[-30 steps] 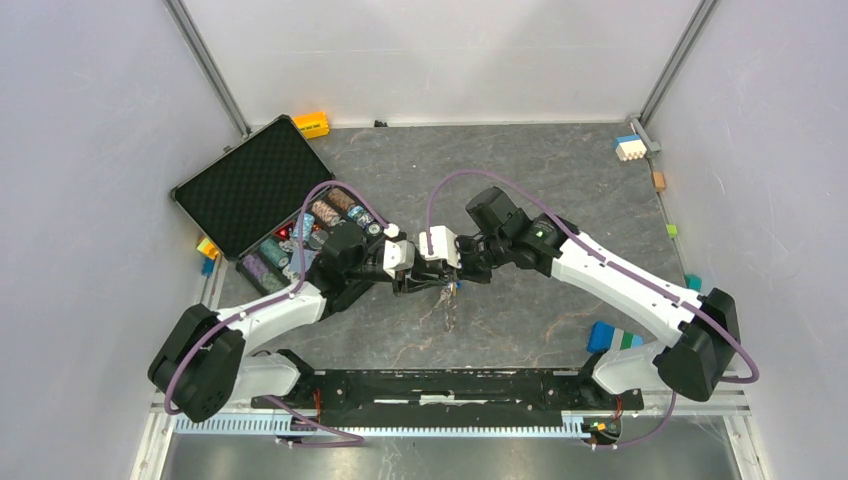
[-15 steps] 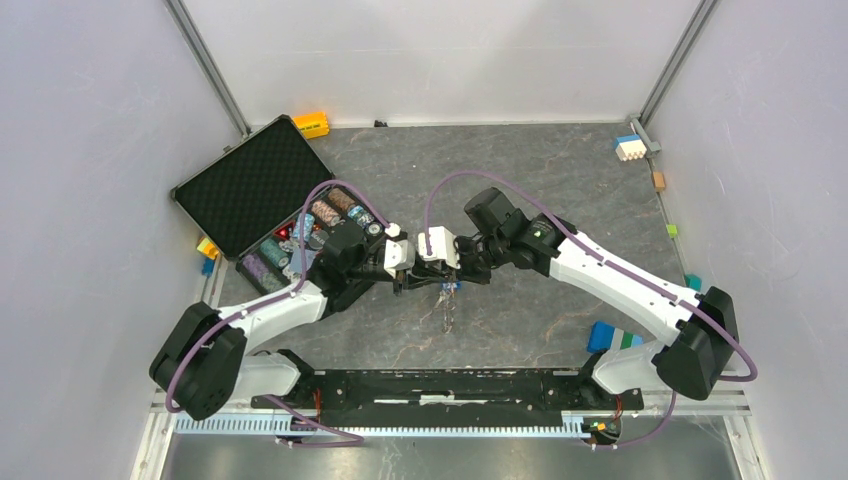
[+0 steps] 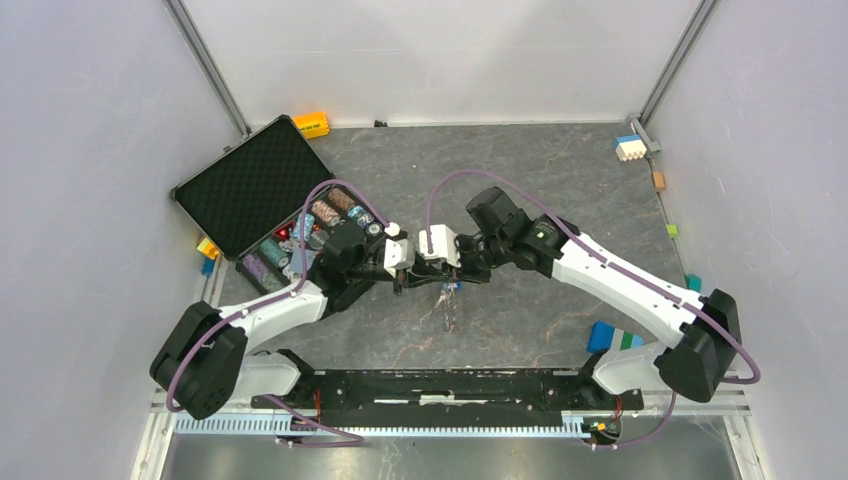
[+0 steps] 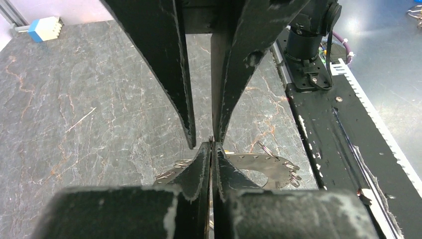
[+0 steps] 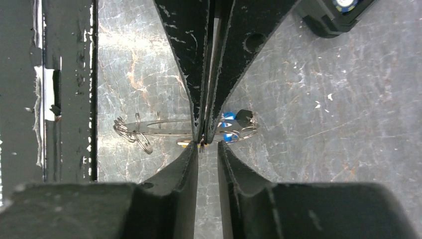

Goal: Put the keys on the keyring

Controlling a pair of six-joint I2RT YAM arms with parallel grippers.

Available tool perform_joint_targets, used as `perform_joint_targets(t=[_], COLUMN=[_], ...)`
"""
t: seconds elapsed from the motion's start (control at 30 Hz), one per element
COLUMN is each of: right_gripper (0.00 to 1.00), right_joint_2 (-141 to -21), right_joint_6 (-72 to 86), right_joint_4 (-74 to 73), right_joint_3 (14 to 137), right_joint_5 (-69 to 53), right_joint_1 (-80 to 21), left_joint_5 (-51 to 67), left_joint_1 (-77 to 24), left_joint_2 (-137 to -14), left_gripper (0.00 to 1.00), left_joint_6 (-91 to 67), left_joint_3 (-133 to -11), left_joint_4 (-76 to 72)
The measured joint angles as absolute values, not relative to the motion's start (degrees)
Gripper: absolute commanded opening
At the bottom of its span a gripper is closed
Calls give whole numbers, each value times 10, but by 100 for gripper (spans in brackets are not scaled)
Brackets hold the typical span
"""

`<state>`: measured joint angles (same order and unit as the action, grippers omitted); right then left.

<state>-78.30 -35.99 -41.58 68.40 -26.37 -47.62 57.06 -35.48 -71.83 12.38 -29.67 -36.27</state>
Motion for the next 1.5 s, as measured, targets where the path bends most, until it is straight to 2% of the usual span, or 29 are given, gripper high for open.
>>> perform_joint_targets(t=[0.03,0.13,0.4,0.83,1.07,1.5], right_gripper=[35,41,43,28,16,0], right_joint_2=[-779,-757,-726,-724,-725,-733], right_joint_6=[-361,-360,-363,-370,-374,-374], right_joint_4=[-409,-392,-374,-366,-364,-362], right_joint_3=[682,670,640,615,615,610], right_joint_5=[-263,-264,-302,-390,-408,-417], right_joint_1=[-476,-473,-441,-423,-422,-422], left_joint_5=[571,571,574,595,602,632], left_joint_1=[-355,-355,-353,-350,-349,-348], left_joint_2=[-718,-718,-714,-714,-714,-713], left_gripper=[2,2,2,2,2,2], left_joint_6=[121,110,70,23,19,5], left_joint_3=[-296,-292,-266,-252,-250,-241], left_joint_4=[-366,-380,-448,-537,-548,-581])
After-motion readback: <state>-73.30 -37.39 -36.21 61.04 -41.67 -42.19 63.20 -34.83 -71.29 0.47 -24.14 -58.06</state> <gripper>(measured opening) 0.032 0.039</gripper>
